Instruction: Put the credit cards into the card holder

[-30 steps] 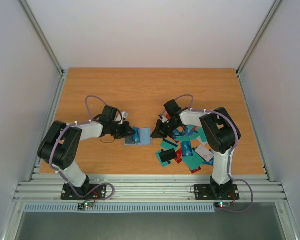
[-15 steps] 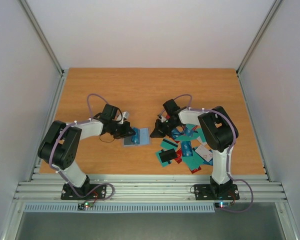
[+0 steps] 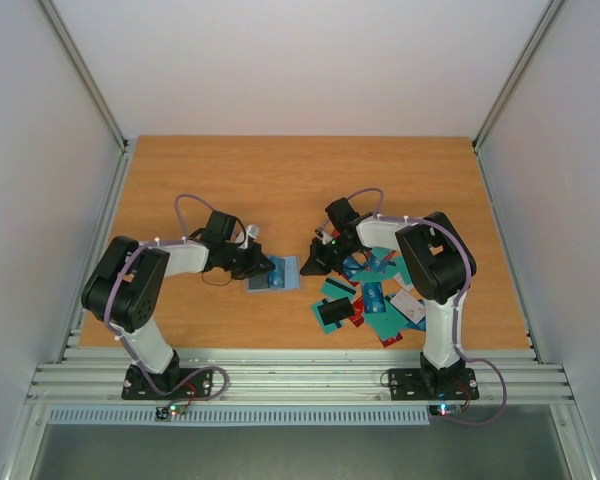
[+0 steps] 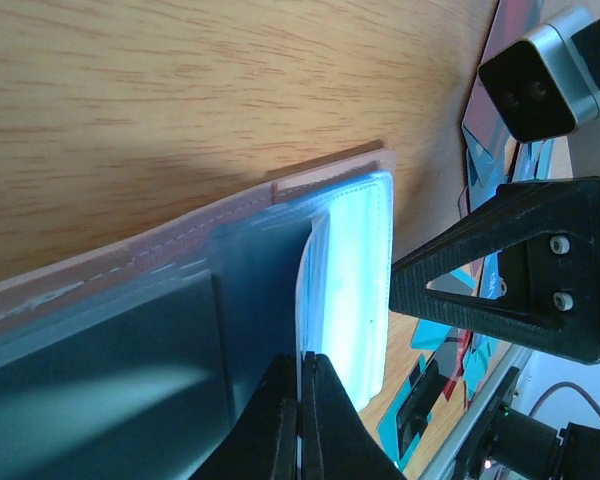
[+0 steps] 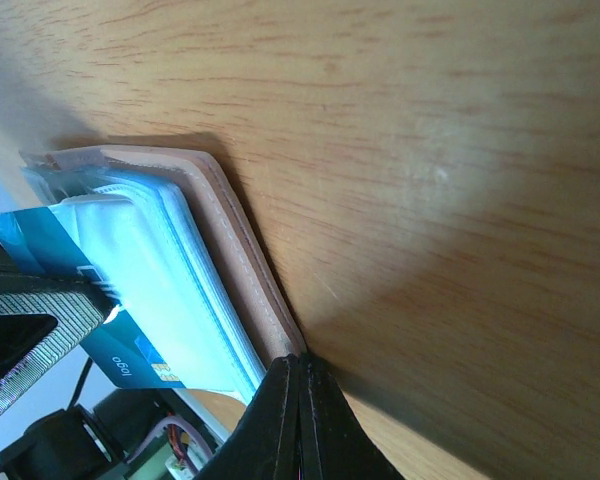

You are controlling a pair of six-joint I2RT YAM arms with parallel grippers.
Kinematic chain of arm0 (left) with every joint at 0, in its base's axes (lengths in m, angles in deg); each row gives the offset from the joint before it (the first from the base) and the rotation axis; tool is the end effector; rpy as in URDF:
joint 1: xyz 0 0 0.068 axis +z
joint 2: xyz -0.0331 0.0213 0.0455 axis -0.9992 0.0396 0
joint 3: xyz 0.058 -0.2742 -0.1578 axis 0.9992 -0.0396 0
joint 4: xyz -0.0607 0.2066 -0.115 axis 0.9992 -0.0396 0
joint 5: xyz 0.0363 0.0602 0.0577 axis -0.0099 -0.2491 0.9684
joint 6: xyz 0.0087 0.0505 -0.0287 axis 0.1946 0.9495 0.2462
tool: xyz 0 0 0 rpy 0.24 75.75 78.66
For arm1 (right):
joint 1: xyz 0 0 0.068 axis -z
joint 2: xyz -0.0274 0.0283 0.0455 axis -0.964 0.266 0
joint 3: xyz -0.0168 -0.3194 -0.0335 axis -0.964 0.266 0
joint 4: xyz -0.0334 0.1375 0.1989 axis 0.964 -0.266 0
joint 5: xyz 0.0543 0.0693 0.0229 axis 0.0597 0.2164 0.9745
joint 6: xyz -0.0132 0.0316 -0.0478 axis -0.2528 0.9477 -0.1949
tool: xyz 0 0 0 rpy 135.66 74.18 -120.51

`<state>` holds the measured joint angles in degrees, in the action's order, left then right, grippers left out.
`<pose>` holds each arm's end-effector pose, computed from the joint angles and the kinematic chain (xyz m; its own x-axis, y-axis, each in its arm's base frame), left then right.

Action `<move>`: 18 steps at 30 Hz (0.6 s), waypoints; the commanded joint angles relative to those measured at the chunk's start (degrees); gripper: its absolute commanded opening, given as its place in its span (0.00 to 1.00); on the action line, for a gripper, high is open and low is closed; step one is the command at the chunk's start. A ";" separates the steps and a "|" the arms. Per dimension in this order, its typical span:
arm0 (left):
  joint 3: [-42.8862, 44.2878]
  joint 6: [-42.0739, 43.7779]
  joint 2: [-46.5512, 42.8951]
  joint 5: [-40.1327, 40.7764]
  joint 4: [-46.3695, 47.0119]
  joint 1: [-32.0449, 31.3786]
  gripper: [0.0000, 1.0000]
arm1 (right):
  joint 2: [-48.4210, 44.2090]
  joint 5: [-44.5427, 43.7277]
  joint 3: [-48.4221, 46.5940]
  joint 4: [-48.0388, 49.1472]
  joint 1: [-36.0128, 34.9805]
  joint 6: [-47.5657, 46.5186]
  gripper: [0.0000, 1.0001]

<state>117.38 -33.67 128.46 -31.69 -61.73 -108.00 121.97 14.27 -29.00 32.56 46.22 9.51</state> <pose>0.2712 -0.1297 0.1819 -0.9892 -0.1087 -0.0988 0.0039 0.6529 -0.7575 0.3196 0.2061 0.1621 -0.9442 -0.3091 -0.1140 -0.2939 0.6340 0.7153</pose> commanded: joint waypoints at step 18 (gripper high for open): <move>5.18 3.16 -1.07 6.44 -16.03 -0.51 0.35 | 4.86 -11.20 2.45 -2.59 -0.47 2.83 0.01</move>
<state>120.46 -33.74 128.74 -28.67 -70.51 -108.39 121.99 14.31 -29.00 32.69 46.22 11.22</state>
